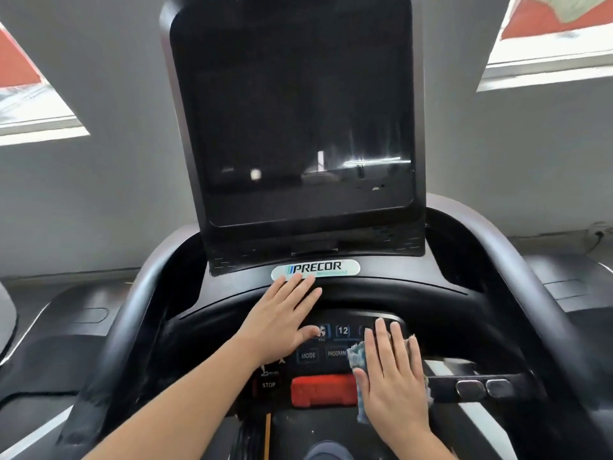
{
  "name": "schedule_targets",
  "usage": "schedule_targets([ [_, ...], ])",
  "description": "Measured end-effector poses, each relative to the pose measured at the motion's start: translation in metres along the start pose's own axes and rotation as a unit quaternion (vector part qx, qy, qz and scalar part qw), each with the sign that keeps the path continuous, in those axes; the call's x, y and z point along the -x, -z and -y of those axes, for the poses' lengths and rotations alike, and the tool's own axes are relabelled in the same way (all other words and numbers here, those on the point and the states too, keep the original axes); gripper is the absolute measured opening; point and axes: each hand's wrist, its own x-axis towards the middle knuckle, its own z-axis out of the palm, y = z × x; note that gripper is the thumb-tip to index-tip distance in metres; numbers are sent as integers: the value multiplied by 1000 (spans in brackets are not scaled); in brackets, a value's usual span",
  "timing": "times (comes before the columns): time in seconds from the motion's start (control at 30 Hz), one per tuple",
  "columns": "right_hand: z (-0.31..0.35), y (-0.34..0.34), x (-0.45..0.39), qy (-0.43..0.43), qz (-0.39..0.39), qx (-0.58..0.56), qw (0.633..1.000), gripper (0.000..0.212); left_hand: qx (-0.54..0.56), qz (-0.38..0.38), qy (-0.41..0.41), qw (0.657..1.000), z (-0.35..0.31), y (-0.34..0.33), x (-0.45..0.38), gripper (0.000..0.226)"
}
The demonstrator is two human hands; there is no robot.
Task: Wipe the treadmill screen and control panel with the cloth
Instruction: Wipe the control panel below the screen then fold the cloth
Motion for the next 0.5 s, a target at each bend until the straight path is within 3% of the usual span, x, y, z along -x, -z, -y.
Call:
schedule_targets([
  [0.13, -7, -6, 8, 13, 0, 10, 1000, 61, 22, -3, 10, 1000, 0, -7, -1, 75],
  [0.37, 8, 21, -83, -47, -27, 13, 998, 61, 52, -46, 10, 998, 0, -13, 2, 69],
  [0.5, 3, 5, -42, -73, -47, 10, 996, 61, 82, -78, 12, 993, 1, -16, 4, 70],
])
